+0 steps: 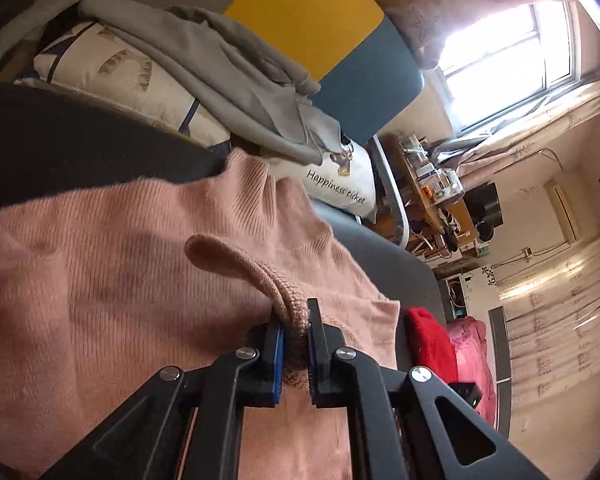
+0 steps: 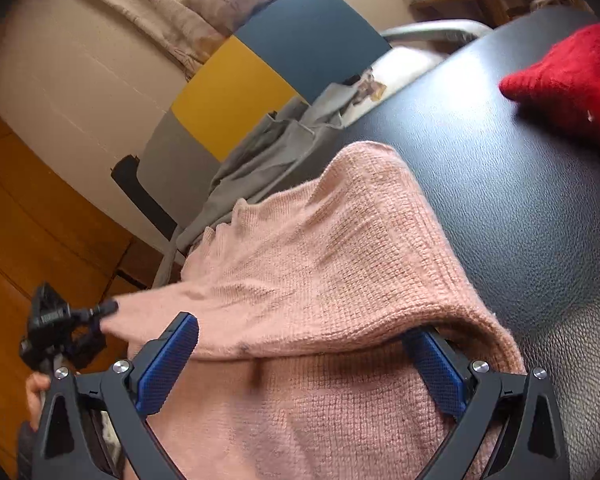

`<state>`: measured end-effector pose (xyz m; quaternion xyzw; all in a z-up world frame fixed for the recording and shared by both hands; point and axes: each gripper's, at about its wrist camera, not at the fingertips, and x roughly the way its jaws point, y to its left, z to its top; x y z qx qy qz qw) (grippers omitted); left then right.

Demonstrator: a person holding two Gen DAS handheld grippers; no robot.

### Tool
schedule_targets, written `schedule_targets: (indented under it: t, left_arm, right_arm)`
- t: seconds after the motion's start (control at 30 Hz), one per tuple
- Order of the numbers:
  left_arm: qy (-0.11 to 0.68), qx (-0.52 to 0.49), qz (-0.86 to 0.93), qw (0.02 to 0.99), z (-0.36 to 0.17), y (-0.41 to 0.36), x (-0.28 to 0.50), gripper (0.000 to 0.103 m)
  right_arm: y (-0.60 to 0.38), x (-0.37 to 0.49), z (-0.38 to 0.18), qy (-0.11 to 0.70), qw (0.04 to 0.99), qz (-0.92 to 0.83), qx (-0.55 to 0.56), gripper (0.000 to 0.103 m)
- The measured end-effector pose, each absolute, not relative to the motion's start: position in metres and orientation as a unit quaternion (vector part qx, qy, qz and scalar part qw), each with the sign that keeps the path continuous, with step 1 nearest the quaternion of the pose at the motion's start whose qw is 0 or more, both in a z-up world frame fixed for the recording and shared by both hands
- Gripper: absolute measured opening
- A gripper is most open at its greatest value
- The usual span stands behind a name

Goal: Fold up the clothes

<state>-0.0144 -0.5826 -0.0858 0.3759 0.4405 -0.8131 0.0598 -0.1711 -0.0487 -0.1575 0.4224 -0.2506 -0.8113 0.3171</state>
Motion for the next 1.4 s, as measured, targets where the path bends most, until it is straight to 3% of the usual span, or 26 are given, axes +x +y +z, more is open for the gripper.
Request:
schedule_targets:
  t: [0.17, 0.37, 0.5, 0.63, 0.9, 1.0, 1.03, 1.07, 1.2, 1.4]
  left_arm:
    - [0.423, 0.427, -0.794, 0.087, -0.124, -0.571, 0.004, 0.008]
    - [0.455, 0.405, -0.787, 0.095, -0.136, -0.577, 0.027, 0.008]
    - [0.473, 0.393, -0.783, 0.094, -0.137, -0.585, 0.031, 0.024]
    - [0.465, 0.407, -0.777, 0.117, -0.144, -0.589, 0.036, 0.024]
    - [0.538, 0.381, -0.743, 0.113, -0.160, -0.603, 0.026, 0.027]
    - [0.519, 0.366, -0.762, 0.123, -0.155, -0.605, 0.014, 0.022]
    - [0.497, 0.367, -0.776, 0.123, -0.151, -0.602, 0.009, 0.017]
    - [0.480, 0.362, -0.790, 0.123, -0.145, -0.599, 0.008, 0.006]
    - [0.443, 0.328, -0.826, 0.118, -0.119, -0.589, 0.017, 0.005]
    - [0.404, 0.391, -0.806, 0.187, -0.141, -0.591, 0.030, 0.009]
  right_arm:
    - [-0.045, -0.171, -0.158, -0.251, 0.315, -0.806, 0.433, 0.103]
    - [-0.045, -0.170, -0.160, -0.241, 0.324, -0.811, 0.424, 0.103]
    - [-0.045, -0.169, -0.162, -0.234, 0.331, -0.814, 0.416, 0.103]
    - [-0.041, -0.168, -0.162, -0.243, 0.337, -0.812, 0.410, 0.103]
    - [-0.041, -0.166, -0.159, -0.242, 0.336, -0.814, 0.408, 0.103]
    - [-0.041, -0.165, -0.159, -0.243, 0.336, -0.814, 0.407, 0.103]
    - [-0.041, -0.165, -0.159, -0.243, 0.337, -0.814, 0.407, 0.103]
    - [-0.040, -0.165, -0.159, -0.244, 0.337, -0.814, 0.406, 0.103]
    - [-0.039, -0.165, -0.159, -0.245, 0.337, -0.814, 0.405, 0.103]
    - [-0.038, -0.165, -0.160, -0.249, 0.339, -0.813, 0.403, 0.103]
